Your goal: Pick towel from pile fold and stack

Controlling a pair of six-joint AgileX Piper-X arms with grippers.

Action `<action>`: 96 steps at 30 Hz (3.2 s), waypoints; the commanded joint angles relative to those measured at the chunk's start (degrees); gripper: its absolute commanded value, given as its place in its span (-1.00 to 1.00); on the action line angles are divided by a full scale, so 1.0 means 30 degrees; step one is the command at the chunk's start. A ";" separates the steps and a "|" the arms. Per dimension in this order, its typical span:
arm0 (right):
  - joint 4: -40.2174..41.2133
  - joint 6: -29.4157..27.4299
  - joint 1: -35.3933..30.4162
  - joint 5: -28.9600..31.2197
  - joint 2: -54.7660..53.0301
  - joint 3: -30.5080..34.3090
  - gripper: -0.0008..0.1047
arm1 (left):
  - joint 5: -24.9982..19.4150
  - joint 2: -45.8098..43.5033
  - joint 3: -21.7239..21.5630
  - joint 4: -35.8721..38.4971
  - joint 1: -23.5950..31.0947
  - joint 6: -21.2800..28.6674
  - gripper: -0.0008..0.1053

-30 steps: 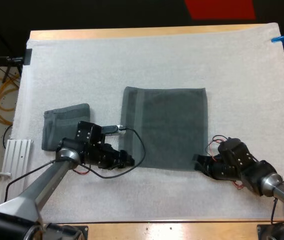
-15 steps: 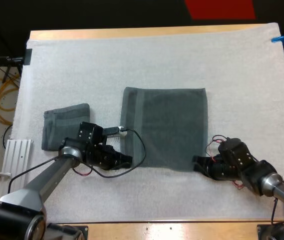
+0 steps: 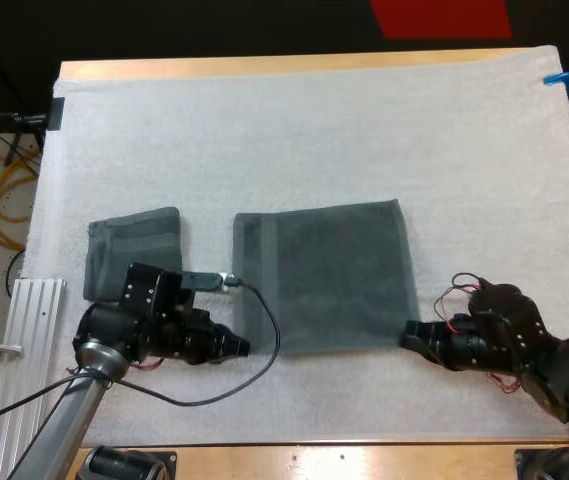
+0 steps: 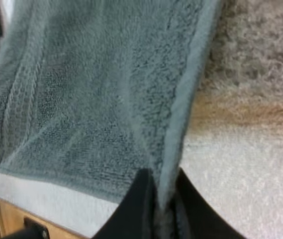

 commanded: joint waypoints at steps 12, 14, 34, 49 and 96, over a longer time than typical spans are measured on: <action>-0.6247 0.2103 -0.1311 0.1614 0.5342 -0.0366 -0.99 | 0.0989 0.4878 0.0030 -1.0093 -0.0153 -0.5827 -0.98; -0.6959 0.2084 -0.2416 0.1066 0.6273 -0.0673 -0.99 | 0.0989 0.5634 0.0030 -1.1303 -0.0153 -0.6354 -0.98; -0.8458 0.0826 -0.5175 -0.0835 1.2132 -0.5009 -0.99 | -0.1704 0.8365 0.0030 -1.6260 0.1619 -0.7365 -0.98; -0.9325 0.0772 -0.5175 -0.0201 1.3039 -0.5004 -0.99 | 0.0838 1.0486 0.0030 -1.9309 0.2080 -0.7048 -0.70; 0.2160 -1.2495 -0.5757 0.3801 0.9214 -0.9742 0.65 | -0.4039 -0.1369 -0.6574 -0.0581 0.2078 0.3276 0.33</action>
